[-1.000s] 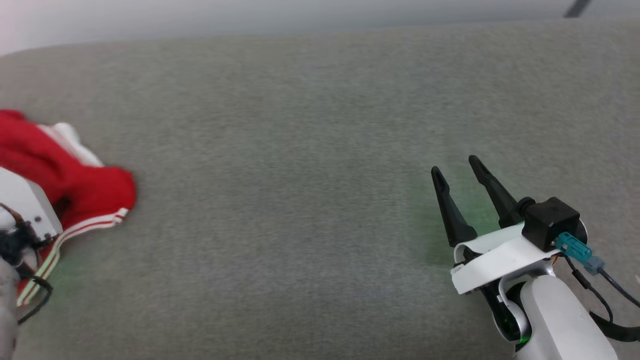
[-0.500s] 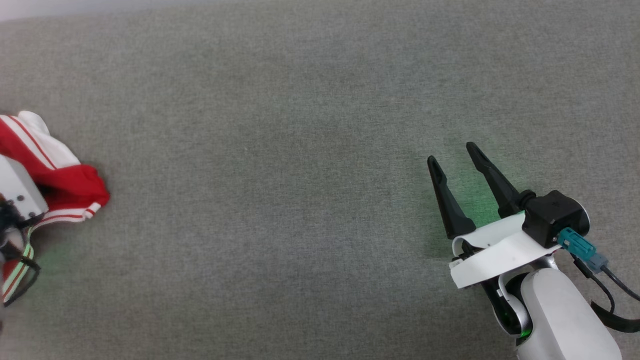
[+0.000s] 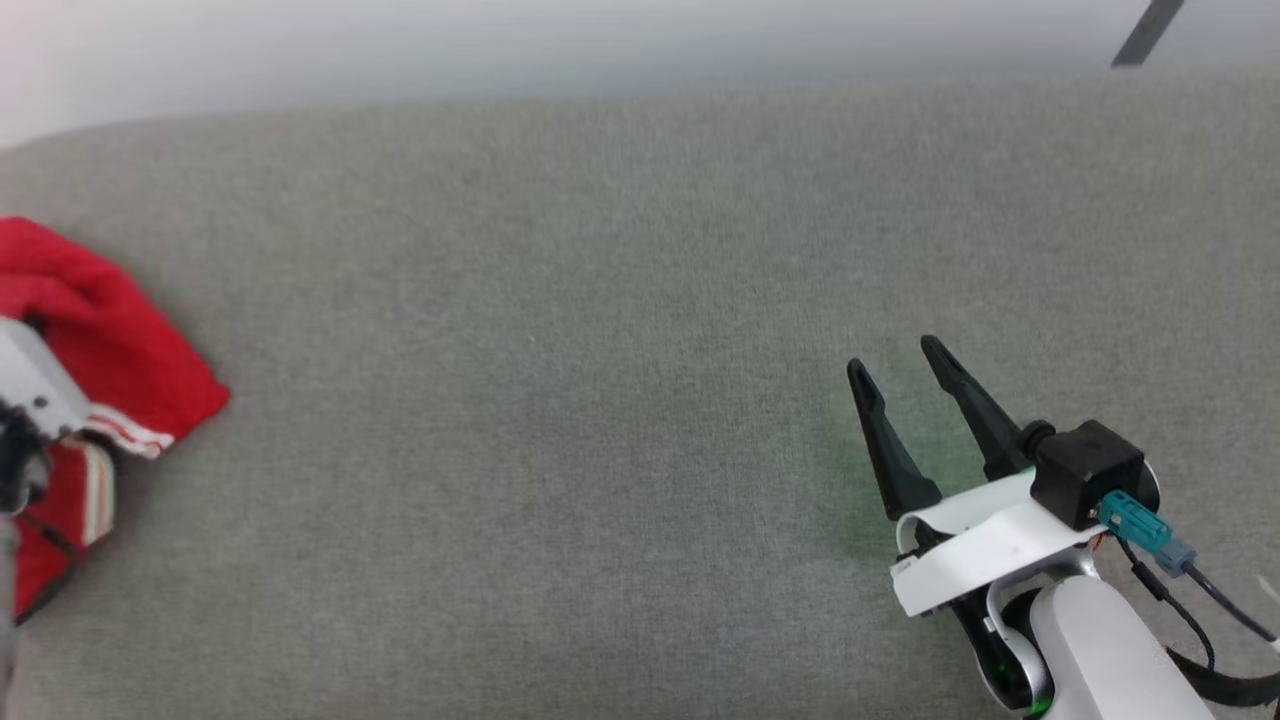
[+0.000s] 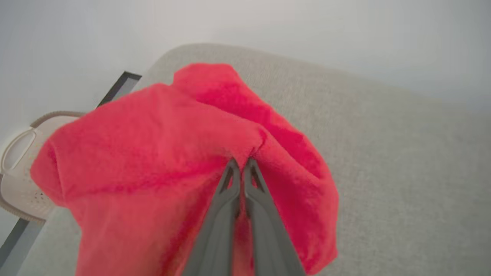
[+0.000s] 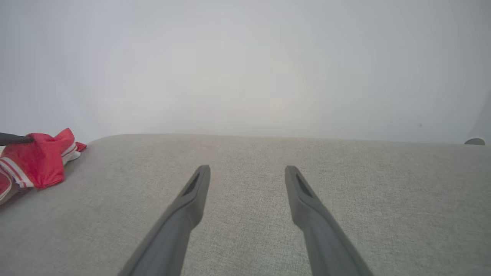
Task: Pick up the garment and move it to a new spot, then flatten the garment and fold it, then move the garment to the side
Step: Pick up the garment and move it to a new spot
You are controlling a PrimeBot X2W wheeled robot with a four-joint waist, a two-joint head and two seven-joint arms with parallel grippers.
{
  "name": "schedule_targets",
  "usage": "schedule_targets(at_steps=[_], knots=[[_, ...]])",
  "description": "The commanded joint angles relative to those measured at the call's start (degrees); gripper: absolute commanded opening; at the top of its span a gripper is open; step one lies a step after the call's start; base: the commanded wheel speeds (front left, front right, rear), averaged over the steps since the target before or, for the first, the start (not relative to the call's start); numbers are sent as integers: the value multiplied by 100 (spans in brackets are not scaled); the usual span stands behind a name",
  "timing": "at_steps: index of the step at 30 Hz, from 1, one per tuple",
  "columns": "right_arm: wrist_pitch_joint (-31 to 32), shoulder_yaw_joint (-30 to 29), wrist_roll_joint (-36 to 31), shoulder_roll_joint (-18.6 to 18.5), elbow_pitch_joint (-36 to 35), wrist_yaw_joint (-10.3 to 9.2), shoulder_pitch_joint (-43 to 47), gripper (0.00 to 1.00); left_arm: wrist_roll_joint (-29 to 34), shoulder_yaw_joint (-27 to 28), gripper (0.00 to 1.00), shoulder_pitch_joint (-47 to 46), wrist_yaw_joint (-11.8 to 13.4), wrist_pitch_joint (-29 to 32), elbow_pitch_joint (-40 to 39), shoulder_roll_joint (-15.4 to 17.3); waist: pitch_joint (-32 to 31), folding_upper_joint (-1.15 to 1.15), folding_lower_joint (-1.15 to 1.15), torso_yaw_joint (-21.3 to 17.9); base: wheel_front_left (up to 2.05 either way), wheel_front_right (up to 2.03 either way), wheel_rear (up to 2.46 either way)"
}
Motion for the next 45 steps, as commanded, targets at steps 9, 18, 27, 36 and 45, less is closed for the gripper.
schedule_targets(at_steps=[9, 18, 27, 36, 45], knots=[[-30, -150, 99, 122, -34, 0, 243, 100, -956, -759, 0, 135, 15, 257, -1651, -341, -553, 0, 0, -68, 0, 0, 0], [-30, -334, 189, 267, -170, 0, 424, 100, -1830, -1708, 0, 303, 11, 1136, -4072, -599, -482, 0, 0, -657, 0, 0, 0], [-31, -587, 327, 372, -410, 0, 308, 100, -1997, -2705, 0, -20, 11, 1809, -5588, -1218, -61, 0, 0, -1365, 0, 0, 0], [-30, -815, 546, 417, -526, 0, 200, 100, -2193, -3382, 0, -563, 11, 1414, -5248, -1515, 332, 0, 0, -1934, 0, 0, 0], [-30, -862, 850, 420, -555, 0, 315, 100, -2000, -4086, 0, -490, 10, 1620, -3665, -553, 453, 0, 0, -2280, 0, 0, 0]])
